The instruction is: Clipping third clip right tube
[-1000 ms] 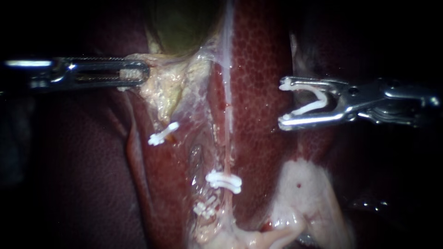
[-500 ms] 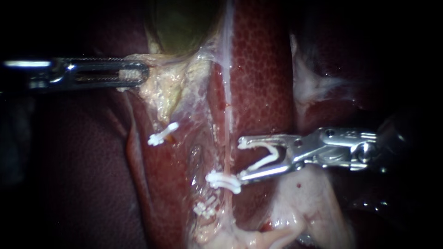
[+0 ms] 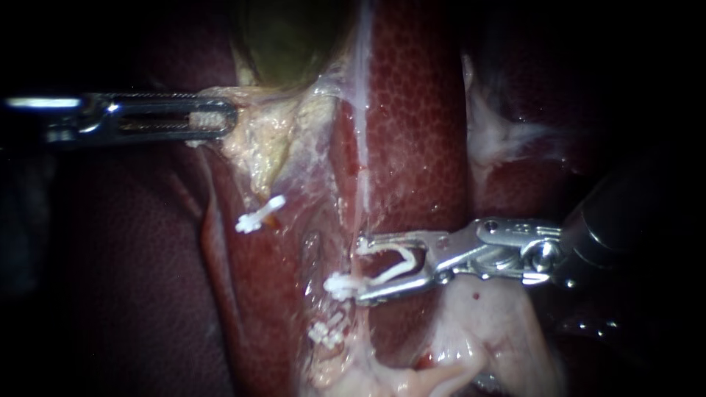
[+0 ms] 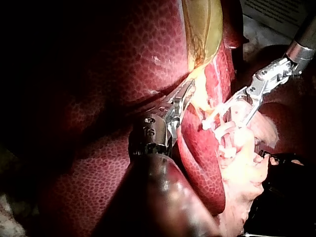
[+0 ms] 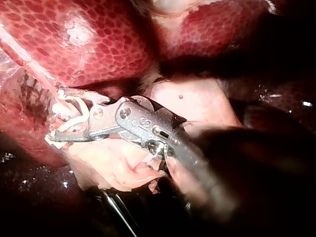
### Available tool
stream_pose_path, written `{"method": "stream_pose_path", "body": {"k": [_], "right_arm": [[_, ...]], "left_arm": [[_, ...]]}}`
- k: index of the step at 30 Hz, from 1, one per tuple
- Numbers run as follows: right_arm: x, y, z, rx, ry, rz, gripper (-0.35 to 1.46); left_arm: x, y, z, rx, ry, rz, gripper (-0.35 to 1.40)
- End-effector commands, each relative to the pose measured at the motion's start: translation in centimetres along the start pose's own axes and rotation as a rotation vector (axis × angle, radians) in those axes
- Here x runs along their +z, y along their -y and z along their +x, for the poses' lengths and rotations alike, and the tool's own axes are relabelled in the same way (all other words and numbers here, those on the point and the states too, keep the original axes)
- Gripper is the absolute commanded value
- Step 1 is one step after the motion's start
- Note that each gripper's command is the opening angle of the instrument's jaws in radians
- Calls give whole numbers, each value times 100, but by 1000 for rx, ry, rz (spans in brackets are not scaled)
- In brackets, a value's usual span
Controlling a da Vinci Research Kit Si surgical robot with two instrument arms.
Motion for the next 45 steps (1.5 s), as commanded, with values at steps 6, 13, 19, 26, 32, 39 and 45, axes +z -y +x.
{"method": "stream_pose_path", "body": {"k": [6,13,19,26,32,39,45], "right_arm": [[-2,-9,-2,3,13,-23,53],[10,-11,4,5,11,-28,54],[19,-12,8,7,9,-33,55],[25,-13,9,7,8,-38,56],[32,-13,9,5,-2,-17,56],[38,-14,5,13,0,-12,56],[26,-19,2,19,-1,-5,54]], "left_arm": [[0,0,0,0,0,-1,-21],[1,0,0,0,0,-1,-21],[1,1,0,0,1,-1,-21],[1,1,0,0,1,-2,-21],[1,2,0,0,1,-2,-21],[1,2,1,0,1,-3,-21],[1,3,2,0,2,-3,-21]]}}
